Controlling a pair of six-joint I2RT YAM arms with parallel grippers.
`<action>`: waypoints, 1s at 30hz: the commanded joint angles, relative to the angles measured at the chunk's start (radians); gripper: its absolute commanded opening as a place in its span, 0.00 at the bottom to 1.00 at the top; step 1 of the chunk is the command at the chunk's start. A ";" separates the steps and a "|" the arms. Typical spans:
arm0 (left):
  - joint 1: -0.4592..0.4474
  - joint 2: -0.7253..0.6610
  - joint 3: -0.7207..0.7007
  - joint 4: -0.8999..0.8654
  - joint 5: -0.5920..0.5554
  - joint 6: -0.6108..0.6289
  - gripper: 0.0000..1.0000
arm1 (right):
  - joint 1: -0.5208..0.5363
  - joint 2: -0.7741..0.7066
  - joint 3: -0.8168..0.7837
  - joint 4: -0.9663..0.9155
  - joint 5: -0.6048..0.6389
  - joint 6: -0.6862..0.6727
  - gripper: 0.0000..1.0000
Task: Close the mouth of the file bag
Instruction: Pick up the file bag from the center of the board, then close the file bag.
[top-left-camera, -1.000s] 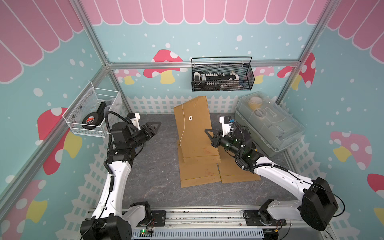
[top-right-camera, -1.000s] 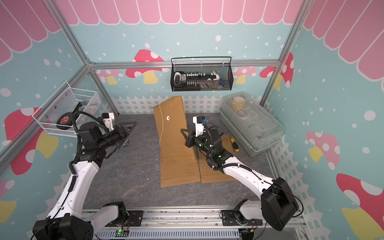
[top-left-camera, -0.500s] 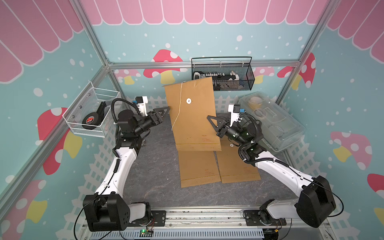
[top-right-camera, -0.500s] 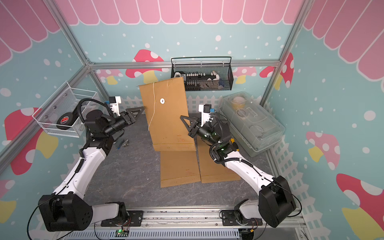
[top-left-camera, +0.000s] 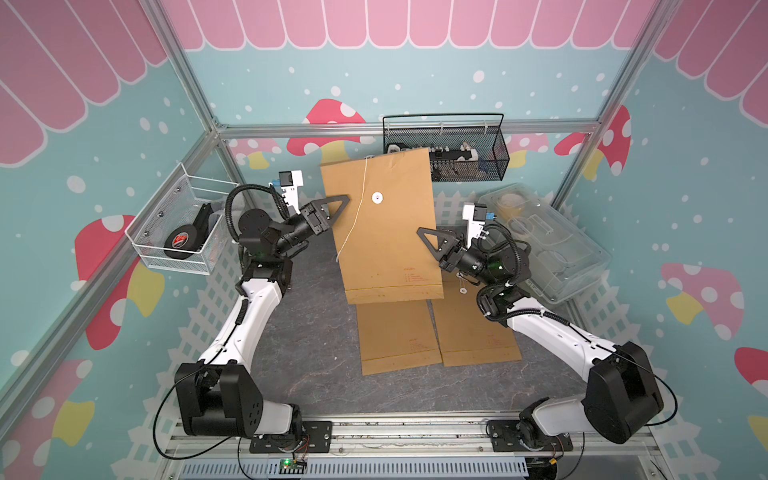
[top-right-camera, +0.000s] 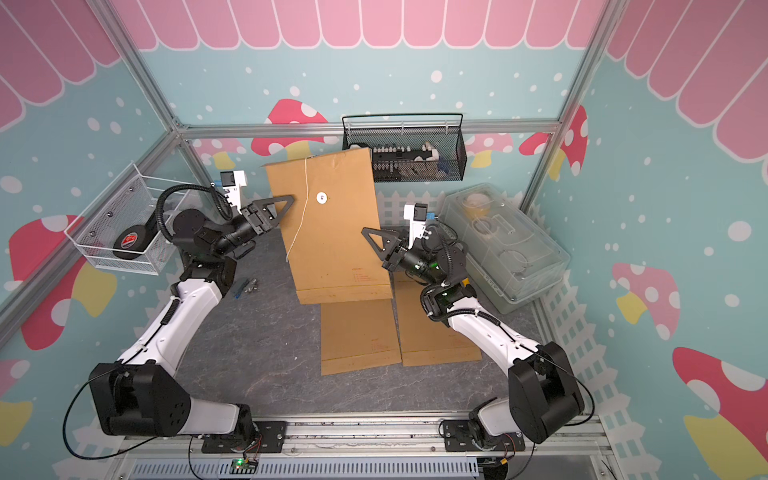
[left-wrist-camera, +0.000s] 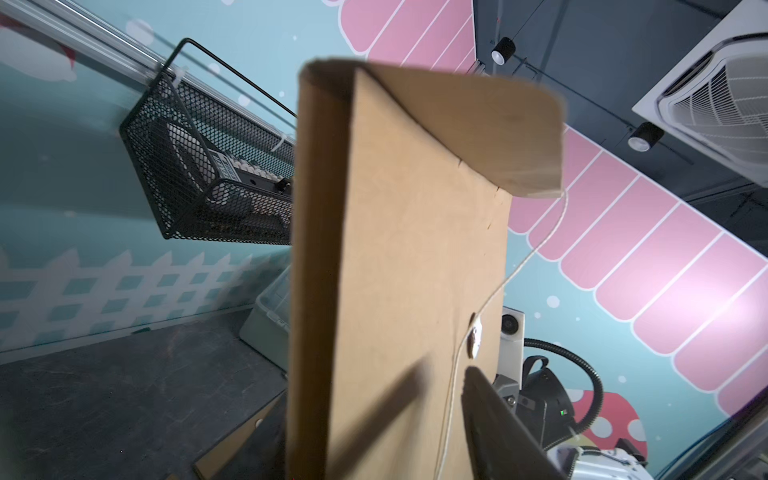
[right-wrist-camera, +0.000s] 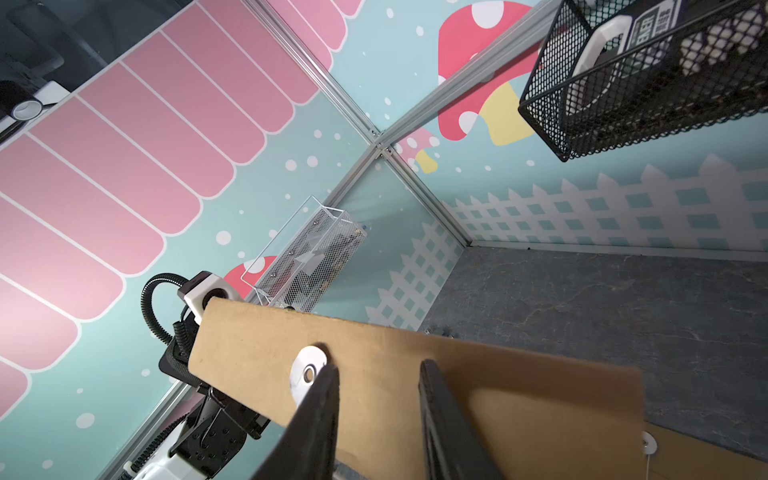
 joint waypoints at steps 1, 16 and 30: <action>-0.001 0.001 0.032 0.152 0.055 -0.095 0.43 | -0.011 0.006 0.002 0.076 -0.031 0.028 0.00; -0.003 -0.044 -0.040 0.133 0.119 0.127 0.00 | -0.082 -0.025 0.003 -0.303 0.085 0.011 0.61; -0.022 -0.155 -0.127 -0.150 0.186 0.637 0.00 | -0.077 -0.096 0.395 -0.983 0.179 -0.141 0.54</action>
